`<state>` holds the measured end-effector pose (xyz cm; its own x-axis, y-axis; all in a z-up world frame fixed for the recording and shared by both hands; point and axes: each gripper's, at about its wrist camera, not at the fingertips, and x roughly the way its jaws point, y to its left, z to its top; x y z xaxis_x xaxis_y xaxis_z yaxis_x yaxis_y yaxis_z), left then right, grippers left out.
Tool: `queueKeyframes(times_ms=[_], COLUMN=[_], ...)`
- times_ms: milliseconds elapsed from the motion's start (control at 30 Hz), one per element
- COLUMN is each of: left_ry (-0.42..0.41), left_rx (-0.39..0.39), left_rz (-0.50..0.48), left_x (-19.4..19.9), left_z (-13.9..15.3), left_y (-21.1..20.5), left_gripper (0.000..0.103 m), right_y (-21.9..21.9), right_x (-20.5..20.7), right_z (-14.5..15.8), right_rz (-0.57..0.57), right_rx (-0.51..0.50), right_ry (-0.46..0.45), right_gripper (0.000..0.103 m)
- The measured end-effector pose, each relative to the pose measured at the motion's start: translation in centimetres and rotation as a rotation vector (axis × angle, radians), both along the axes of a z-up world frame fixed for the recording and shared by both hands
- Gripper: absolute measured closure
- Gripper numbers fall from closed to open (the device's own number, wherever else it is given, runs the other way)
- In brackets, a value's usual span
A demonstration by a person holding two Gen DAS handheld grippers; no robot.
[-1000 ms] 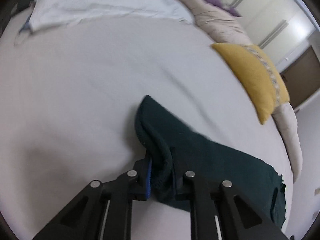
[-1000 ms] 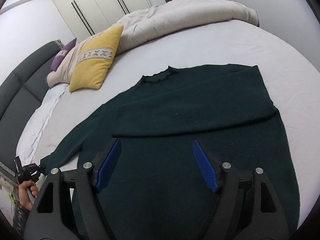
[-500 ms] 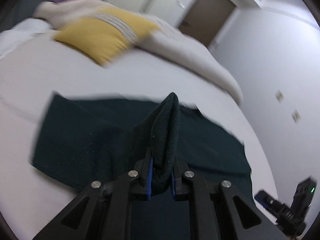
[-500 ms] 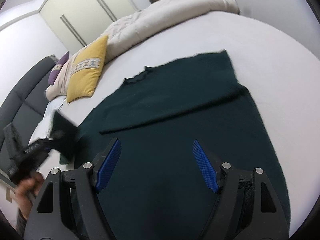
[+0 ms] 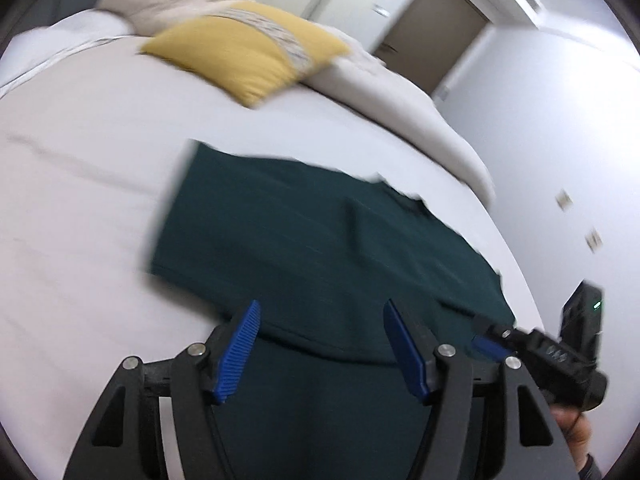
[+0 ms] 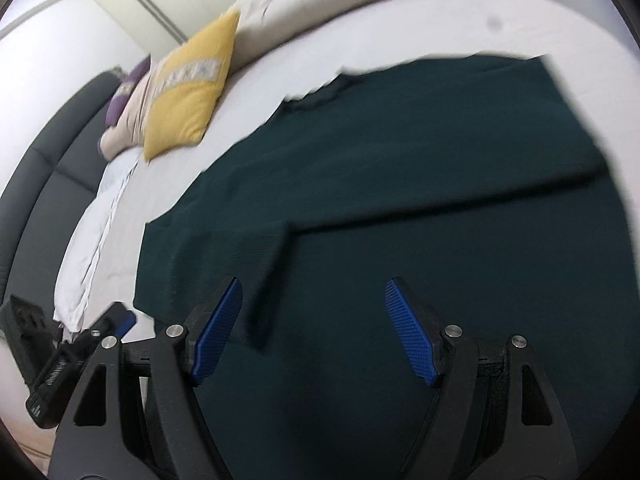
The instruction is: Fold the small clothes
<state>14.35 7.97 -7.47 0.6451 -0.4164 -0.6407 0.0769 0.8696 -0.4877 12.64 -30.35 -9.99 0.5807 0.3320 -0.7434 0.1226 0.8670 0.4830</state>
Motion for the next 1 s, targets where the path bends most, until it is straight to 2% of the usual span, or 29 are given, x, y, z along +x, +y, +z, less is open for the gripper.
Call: queueKeyframes(times_ms=[100, 167, 200, 233, 300, 400, 500, 600, 733, 800, 900, 1000], left_ry=[0.022, 0.028, 0.032, 0.036, 0.044, 0.044, 0.037, 0.033, 0.049, 0.070, 0.100, 0.118], left_rx=[0.000, 0.005, 0.010, 0.009, 0.004, -0.004, 0.009, 0.044, 0.091, 0.141, 0.194, 0.260], left_rz=[0.059, 0.082, 0.087, 0.096, 0.111, 0.130, 0.142, 0.144, 0.133, 0.113, 0.078, 0.043], left_x=[1.0, 1.3, 1.4, 1.8, 2.7, 3.6, 5.1, 6.9, 9.9, 11.6, 13.4, 14.5], left_z=[-0.4, -0.8, -1.0, -1.2, -1.4, -1.2, -0.6, -0.4, -0.8, -1.3, -2.3, -3.4], left_y=[3.2, 4.4, 4.9, 5.4, 5.8, 6.7, 6.3, 5.3, 3.4, 1.9, -0.3, -2.6], left_gripper=[0.037, 0.037, 0.037, 0.037, 0.037, 0.037, 0.036, 0.030, 0.027, 0.026, 0.026, 0.027], right_y=[3.1, 5.2, 5.9, 6.0, 5.7, 6.3, 6.4, 4.2, -1.3, -4.7, -8.4, -9.2], right_x=[2.8, 4.0, 4.6, 4.8, 5.0, 4.5, 4.2, 5.4, 7.6, 8.9, 10.8, 11.1], right_z=[-1.6, -1.9, -1.9, -1.7, -0.7, 2.9, 8.4, 11.0, 9.5, 7.2, 2.9, 0.4], right_rz=[0.036, 0.063, 0.068, 0.068, 0.071, 0.141, 0.201, 0.181, 0.092, 0.032, -0.014, -0.022], right_rx=[-0.037, -0.149, -0.206, -0.205, -0.198, -0.229, -0.301, -0.327, -0.325, -0.349, -0.302, -0.289], right_ry=[0.067, 0.056, 0.066, 0.075, 0.069, -0.019, -0.166, -0.230, -0.200, -0.155, -0.042, -0.017], right_gripper=[0.030, 0.048, 0.070, 0.085, 0.095, 0.097, 0.097, 0.097, 0.097, 0.097, 0.097, 0.097])
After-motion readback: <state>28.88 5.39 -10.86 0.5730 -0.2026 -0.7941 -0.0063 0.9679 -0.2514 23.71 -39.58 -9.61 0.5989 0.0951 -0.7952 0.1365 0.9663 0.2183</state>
